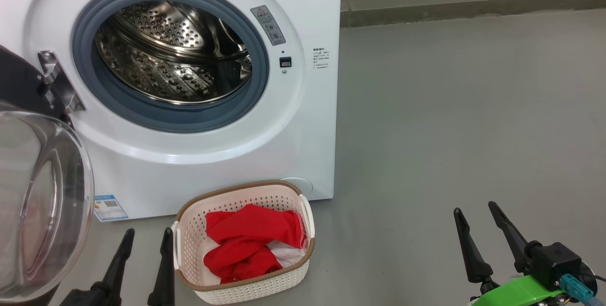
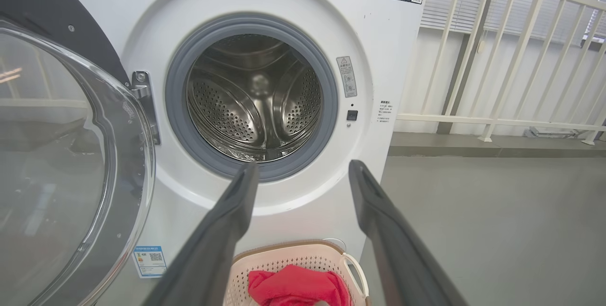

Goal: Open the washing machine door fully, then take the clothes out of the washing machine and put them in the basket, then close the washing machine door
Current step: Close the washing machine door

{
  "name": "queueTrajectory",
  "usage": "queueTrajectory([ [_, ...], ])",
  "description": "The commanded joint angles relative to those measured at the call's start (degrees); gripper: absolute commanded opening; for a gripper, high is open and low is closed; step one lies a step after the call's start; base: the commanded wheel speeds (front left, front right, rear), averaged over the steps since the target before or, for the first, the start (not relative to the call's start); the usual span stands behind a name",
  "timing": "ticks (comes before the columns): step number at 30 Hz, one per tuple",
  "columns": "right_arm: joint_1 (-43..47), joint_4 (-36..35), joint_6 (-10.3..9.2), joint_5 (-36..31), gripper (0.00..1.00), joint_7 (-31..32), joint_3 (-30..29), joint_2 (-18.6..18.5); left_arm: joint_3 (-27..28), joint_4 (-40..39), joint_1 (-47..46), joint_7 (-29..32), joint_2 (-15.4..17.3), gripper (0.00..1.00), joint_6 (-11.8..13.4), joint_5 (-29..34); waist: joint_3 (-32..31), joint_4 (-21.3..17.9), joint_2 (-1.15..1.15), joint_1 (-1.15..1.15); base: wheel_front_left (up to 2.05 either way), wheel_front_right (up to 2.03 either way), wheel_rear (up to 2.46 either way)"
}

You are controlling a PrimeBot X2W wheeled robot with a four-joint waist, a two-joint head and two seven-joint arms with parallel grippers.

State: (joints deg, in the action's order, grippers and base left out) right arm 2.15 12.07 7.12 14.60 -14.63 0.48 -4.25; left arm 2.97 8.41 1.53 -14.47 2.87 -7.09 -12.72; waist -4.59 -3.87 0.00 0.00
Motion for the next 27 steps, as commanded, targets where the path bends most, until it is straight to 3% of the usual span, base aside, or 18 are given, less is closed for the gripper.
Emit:
queueTrajectory([
  [1, -1.73, -1.14, 0.36, 0.69, 1.0, -0.37, 1.31, -1.05, 1.88, -1.15, -1.22, -0.52, 1.02, 1.0, -0.32, 0.08, -0.11, 0.0, 0.0, 0.0, -0.26, 0.26, 0.0],
  [14, -1.2, -1.31, 0.36, 0.74, 1.0, -0.37, 2.09, -1.4, 2.21, -1.62, -0.97, -0.52, 0.7, 1.0, -0.25, 0.99, -0.38, 1.54, 0.0, 0.0, -0.01, 0.01, 0.0],
  [19, -1.03, -1.62, 0.36, 0.87, 1.0, -0.37, 3.0, -1.27, 2.99, -3.79, -0.83, -0.52, 0.54, 1.0, -0.19, 1.71, -0.05, 7.1, 0.0, 0.0, 0.0, 0.0, 0.0],
  [27, -1.39, -2.18, 0.36, 0.79, 1.0, -0.37, 3.93, -1.28, 3.21, -4.88, -0.59, -0.52, 0.39, 1.0, 0.09, 2.15, 0.23, 12.01, 0.0, 0.0, 0.0, 0.0, 0.0],
])
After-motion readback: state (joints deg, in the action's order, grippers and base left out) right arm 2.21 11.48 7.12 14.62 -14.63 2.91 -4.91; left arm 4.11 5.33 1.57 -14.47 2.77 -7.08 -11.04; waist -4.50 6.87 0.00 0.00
